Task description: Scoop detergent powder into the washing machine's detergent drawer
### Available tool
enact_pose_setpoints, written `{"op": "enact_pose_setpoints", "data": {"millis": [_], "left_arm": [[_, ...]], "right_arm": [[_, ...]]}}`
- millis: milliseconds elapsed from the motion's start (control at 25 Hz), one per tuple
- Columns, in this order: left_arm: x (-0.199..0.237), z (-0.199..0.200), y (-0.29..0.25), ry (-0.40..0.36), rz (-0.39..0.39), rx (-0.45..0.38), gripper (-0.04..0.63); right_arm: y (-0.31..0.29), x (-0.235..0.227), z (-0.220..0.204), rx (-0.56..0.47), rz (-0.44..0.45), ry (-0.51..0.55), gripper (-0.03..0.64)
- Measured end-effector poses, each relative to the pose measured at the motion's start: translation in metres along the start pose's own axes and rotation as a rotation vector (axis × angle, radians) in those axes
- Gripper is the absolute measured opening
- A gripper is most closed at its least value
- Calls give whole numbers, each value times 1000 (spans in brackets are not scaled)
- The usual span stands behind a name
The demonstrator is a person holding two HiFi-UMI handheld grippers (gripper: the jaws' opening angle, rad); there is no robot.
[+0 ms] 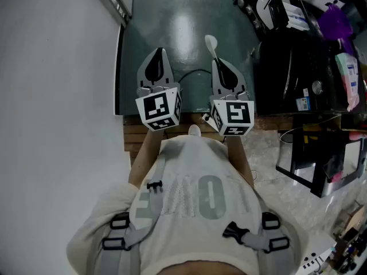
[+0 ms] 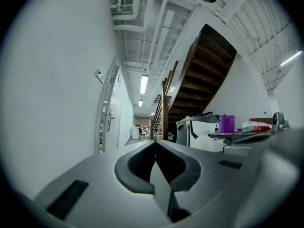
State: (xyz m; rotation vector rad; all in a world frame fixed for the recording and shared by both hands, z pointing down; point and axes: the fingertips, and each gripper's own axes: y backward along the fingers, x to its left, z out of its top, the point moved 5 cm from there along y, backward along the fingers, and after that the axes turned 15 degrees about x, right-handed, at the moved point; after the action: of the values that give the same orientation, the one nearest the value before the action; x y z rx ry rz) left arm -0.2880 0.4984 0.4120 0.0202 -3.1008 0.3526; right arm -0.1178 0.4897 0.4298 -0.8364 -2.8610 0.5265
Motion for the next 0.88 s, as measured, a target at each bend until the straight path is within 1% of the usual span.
{"op": "enact_pose_setpoints", "data": {"millis": [160, 360, 560, 680, 760, 880], "left_arm": [[2, 1, -5, 8, 10, 5, 21], [3, -1, -12, 8, 23, 9, 21], [10, -9, -9, 14, 48, 23, 21], [21, -13, -7, 40, 77, 27, 21], [29, -11, -11, 59, 93, 26, 21], [36, -4, -26, 65, 102, 16, 21]], "right_arm": [[-4, -4, 3, 1, 14, 2, 9], [-11, -12, -1, -1, 71, -34, 9], [-19, -19, -10, -2, 61, -61, 11], [-27, -18, -16, 17, 73, -75, 11], [-33, -18, -17, 28, 84, -80, 11], [-47, -21, -13, 34, 94, -68, 11]]}}
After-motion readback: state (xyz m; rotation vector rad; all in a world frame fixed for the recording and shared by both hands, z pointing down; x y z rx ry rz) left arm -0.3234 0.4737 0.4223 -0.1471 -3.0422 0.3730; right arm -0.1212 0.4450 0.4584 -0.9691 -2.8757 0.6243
